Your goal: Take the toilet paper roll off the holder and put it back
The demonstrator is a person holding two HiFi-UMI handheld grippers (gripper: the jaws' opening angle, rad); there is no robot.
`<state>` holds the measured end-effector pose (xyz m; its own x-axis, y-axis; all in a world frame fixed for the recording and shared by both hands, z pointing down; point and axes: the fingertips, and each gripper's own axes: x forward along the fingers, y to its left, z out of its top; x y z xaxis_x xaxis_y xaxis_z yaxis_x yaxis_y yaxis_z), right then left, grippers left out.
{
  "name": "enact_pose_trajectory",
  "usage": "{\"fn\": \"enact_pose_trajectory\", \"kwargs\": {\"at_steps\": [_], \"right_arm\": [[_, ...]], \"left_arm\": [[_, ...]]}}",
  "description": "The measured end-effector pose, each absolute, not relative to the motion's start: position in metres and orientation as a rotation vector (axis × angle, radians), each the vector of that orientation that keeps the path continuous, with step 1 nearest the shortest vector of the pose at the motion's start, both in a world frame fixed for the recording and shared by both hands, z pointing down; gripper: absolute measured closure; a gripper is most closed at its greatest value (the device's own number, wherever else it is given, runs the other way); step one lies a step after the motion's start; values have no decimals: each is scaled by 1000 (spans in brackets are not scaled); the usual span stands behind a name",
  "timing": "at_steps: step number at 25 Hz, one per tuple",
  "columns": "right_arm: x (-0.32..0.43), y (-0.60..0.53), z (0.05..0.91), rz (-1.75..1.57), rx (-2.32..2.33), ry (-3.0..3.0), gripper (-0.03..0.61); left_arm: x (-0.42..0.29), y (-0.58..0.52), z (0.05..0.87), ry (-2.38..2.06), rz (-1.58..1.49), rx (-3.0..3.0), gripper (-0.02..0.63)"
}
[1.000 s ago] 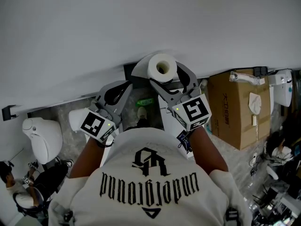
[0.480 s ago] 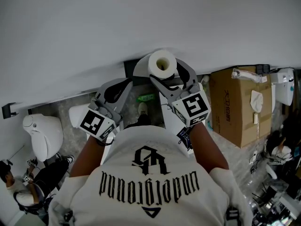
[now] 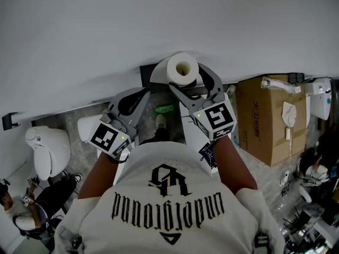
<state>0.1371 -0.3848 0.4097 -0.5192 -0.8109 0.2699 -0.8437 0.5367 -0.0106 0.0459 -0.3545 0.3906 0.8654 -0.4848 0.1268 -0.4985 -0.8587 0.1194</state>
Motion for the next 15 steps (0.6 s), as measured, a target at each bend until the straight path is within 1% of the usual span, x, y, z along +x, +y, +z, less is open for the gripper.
{"fn": "enact_pose_trajectory", "kwargs": {"at_steps": [7, 15], "right_arm": [[150, -367, 399, 159, 1430, -2548, 241], [157, -322, 377, 98, 1445, -2586, 242]], "left_arm": [[48, -337, 386, -787, 125, 2895, 601], [57, -299, 368, -795, 100, 2938, 601]]}}
